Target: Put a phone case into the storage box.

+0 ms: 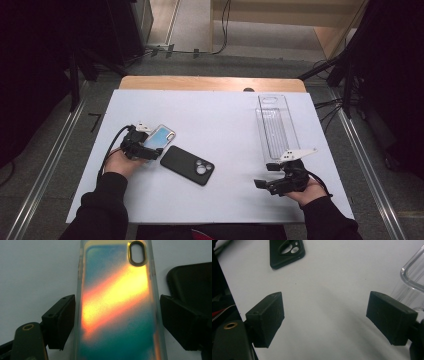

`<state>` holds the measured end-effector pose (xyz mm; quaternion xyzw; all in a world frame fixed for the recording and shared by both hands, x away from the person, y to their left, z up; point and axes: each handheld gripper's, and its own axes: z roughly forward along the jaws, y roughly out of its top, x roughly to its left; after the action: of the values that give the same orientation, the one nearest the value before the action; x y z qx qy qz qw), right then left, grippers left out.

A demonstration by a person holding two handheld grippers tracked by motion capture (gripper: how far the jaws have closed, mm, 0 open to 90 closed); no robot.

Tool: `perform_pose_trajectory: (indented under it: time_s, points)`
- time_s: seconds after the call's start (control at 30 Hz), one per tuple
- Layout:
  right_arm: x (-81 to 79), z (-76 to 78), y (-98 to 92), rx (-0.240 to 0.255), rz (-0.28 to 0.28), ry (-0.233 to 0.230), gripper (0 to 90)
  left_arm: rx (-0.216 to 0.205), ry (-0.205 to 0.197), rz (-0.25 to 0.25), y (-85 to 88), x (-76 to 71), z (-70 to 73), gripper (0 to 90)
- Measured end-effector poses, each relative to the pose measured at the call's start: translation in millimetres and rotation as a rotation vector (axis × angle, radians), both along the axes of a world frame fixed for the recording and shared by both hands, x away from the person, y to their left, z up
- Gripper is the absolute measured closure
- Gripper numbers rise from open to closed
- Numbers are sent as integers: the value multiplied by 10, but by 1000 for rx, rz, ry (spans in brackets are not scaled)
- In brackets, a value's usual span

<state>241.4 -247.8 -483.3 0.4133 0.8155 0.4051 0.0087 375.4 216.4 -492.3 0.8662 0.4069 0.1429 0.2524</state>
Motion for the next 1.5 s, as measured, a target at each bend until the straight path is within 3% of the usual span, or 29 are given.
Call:
perform_pose_trajectory:
  time_s: [0.37,0.73,0.9,1.5]
  points:
    - [1,3,-7,6,-4,-5,130,-8,29,27,-4,28,46,170]
    - [3,6,-12,5,-7,-8,130,-102,4,46,57,-8,326,170]
    - [2,6,-9,3,-5,-9,131,-153,9,20,-13,-64,424,170]
    - [-3,19,8,22,-15,-7,130,-234,73,-96,-418,-325,529,170]
